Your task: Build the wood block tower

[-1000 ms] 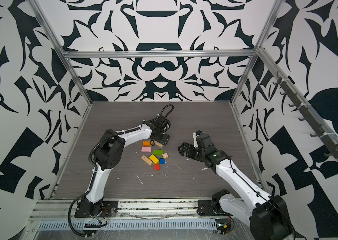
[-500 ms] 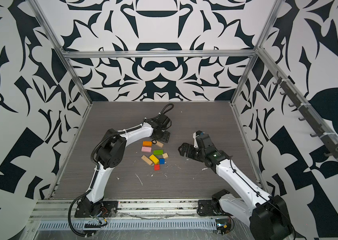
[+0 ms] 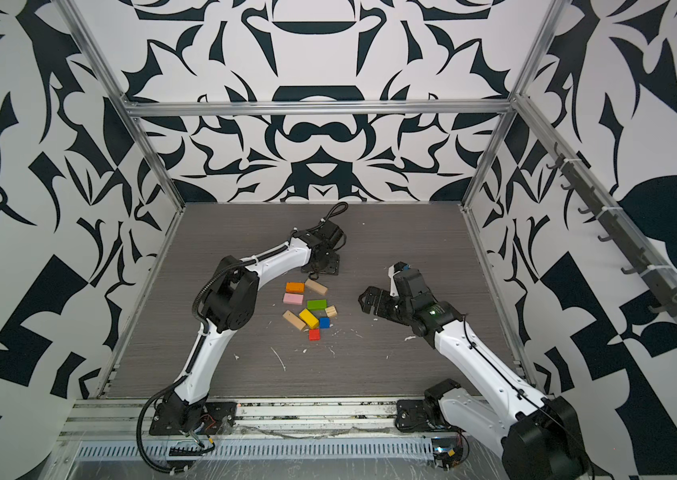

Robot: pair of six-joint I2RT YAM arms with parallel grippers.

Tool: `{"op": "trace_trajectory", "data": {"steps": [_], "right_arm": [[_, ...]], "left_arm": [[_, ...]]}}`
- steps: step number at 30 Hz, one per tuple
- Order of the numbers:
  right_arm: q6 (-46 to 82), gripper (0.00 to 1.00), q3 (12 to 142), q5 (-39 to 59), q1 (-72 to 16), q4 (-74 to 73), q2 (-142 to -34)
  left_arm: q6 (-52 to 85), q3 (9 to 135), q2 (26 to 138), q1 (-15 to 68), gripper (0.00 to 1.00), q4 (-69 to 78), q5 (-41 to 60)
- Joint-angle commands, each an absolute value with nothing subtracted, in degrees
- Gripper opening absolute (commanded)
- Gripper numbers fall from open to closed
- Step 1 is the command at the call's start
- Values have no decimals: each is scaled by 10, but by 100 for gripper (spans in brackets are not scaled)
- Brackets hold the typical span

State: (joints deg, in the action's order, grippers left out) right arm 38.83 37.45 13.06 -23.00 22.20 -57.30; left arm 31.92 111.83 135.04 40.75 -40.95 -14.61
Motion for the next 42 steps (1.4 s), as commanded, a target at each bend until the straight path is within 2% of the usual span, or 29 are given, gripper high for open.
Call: {"op": "trace_trajectory", "data": {"steps": [1, 6, 10, 23, 26, 27, 32, 42], "right_arm": [[379, 100, 395, 121, -232, 227, -563], [379, 100, 391, 121, -232, 227, -561], [381, 100, 388, 121, -232, 225, -562], [383, 100, 390, 121, -232, 224, -565], [383, 100, 389, 121, -232, 225, -564], [383, 100, 389, 121, -232, 225, -564], [383, 100, 388, 122, -232, 225, -563], [383, 100, 388, 122, -232, 224, -565]], "left_arm": [[344, 1136, 1367, 404, 46, -444, -155], [340, 1135, 1372, 403, 47, -447, -158], [339, 1129, 1374, 403, 51, -446, -161], [338, 1127, 1378, 403, 77, -447, -162], [339, 1127, 1379, 403, 84, -449, -164], [339, 1127, 1379, 403, 90, -449, -165], [341, 1129, 1379, 403, 99, -451, -165], [311, 1131, 1360, 403, 100, -452, -146]]}}
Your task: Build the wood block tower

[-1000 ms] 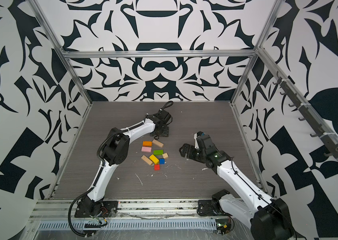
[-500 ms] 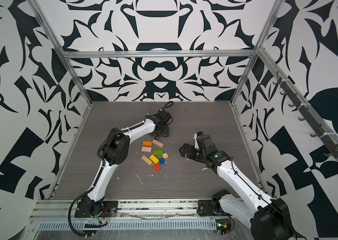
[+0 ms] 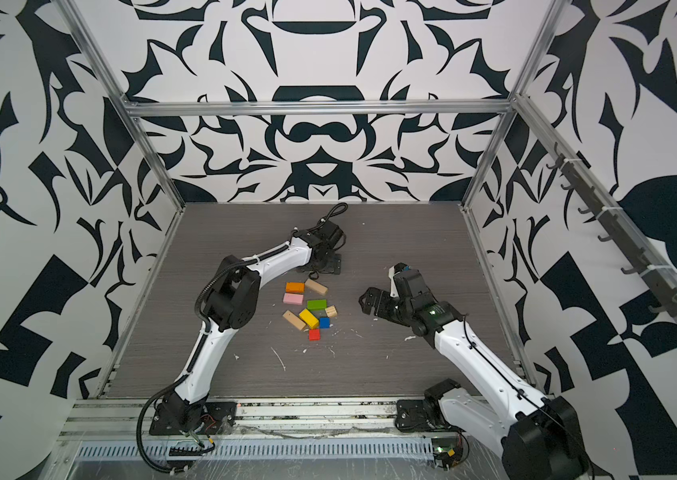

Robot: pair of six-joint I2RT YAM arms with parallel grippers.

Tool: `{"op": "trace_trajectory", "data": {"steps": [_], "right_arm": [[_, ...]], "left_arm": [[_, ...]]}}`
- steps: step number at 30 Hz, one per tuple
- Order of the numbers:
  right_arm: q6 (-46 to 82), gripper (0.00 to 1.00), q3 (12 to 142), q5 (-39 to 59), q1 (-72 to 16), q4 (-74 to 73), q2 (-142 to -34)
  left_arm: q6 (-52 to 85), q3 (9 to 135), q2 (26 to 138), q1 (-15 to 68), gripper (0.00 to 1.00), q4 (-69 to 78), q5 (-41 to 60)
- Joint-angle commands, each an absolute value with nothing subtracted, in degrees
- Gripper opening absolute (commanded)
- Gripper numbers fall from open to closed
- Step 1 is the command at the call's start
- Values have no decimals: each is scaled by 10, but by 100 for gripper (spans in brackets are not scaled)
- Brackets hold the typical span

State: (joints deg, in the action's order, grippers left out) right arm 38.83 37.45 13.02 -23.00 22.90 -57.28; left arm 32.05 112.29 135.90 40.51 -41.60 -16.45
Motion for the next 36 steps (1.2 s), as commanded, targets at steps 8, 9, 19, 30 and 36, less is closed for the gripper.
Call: {"op": "trace_trajectory", "data": {"steps": [8, 9, 19, 30, 36], "right_arm": [[382, 100, 393, 121, -232, 227, -568], [382, 100, 394, 121, -232, 226, -569], [382, 100, 405, 126, -232, 225, -580], [376, 100, 417, 129, -232, 227, -591], [377, 100, 410, 128, -232, 228, -580]], "left_arm": [[252, 1116, 1318, 403, 99, -443, -126], [242, 1116, 1313, 403, 100, -445, -125], [138, 1049, 1228, 405, 100, -441, -90], [45, 896, 1150, 404, 98, -372, -39], [66, 869, 1156, 404, 95, -350, -21]]}}
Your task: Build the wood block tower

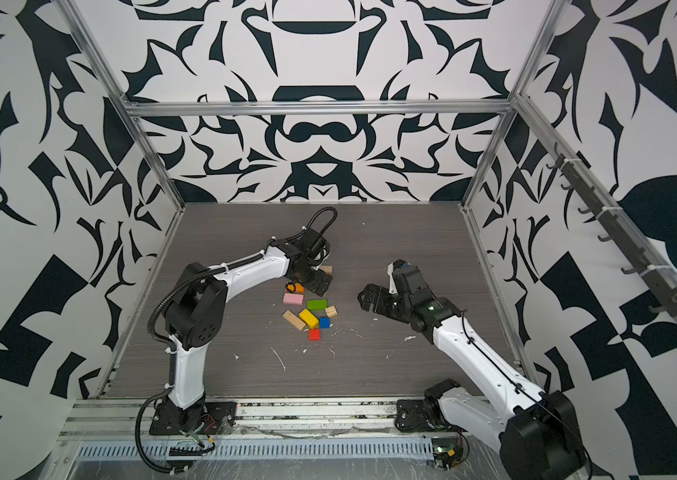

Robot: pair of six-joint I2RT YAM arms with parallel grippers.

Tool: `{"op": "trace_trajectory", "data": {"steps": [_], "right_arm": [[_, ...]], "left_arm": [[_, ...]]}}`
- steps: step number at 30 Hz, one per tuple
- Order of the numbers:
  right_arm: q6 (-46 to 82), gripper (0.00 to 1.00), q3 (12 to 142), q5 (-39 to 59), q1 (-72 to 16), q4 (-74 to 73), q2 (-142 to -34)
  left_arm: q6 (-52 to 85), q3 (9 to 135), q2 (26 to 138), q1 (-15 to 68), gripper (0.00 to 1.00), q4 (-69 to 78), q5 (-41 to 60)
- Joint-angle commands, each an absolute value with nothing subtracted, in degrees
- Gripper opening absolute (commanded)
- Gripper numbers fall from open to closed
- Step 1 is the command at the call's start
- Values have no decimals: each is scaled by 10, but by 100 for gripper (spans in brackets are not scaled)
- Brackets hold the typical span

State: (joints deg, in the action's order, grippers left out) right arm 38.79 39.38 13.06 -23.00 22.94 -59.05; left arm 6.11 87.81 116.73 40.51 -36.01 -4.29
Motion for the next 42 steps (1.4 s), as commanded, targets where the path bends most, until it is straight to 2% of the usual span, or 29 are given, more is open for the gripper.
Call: {"op": "trace_trajectory", "data": {"steps": [1, 42], "right_arm": [[377, 100, 409, 128, -232, 228, -579], [376, 100, 386, 135, -232, 221, -570]], "left_arm": [[69, 868, 1159, 404, 94, -349, -20], [125, 900, 1241, 418, 89, -353, -90]]}}
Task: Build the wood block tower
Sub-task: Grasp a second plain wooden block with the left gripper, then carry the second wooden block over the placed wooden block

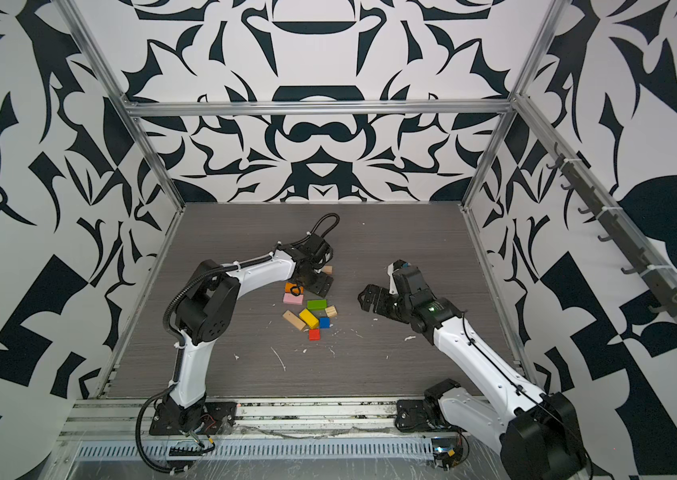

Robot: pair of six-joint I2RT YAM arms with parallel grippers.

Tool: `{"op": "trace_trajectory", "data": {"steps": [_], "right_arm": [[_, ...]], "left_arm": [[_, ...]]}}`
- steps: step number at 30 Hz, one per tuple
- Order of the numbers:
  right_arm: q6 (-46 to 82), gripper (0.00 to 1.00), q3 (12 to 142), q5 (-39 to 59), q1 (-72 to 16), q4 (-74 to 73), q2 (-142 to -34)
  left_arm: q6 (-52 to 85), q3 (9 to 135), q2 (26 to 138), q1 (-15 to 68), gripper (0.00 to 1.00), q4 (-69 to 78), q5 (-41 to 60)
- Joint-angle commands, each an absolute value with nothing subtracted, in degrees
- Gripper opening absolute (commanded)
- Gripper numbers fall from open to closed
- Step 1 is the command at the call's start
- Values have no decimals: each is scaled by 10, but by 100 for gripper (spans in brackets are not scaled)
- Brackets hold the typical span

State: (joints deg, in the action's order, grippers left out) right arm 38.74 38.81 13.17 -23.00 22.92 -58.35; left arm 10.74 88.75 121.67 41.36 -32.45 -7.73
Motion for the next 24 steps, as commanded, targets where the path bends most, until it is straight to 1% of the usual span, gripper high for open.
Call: {"op": "trace_trajectory", "data": {"steps": [1, 3, 4, 10, 12, 15, 19, 24], "right_arm": [[376, 100, 386, 137, -232, 222, -570], [376, 100, 385, 138, -232, 223, -567], [376, 100, 384, 138, -232, 223, -565], [368, 100, 393, 139, -232, 230, -566], [367, 100, 396, 139, -232, 234, -566], [367, 100, 399, 139, -232, 235, -562], [370, 100, 398, 135, -232, 239, -557], [375, 100, 396, 130, -232, 239, -548]], "left_arm": [[128, 903, 1243, 418, 87, -358, -94], [133, 906, 1243, 419, 86, -361, -94], [136, 905, 1242, 420, 81, -363, -95], [156, 906, 1241, 424, 72, -370, -99], [171, 909, 1241, 426, 67, -372, -95], [206, 920, 1241, 430, 63, -380, -99], [271, 945, 1244, 431, 61, -409, -121], [336, 958, 1247, 431, 55, -418, -126]]}}
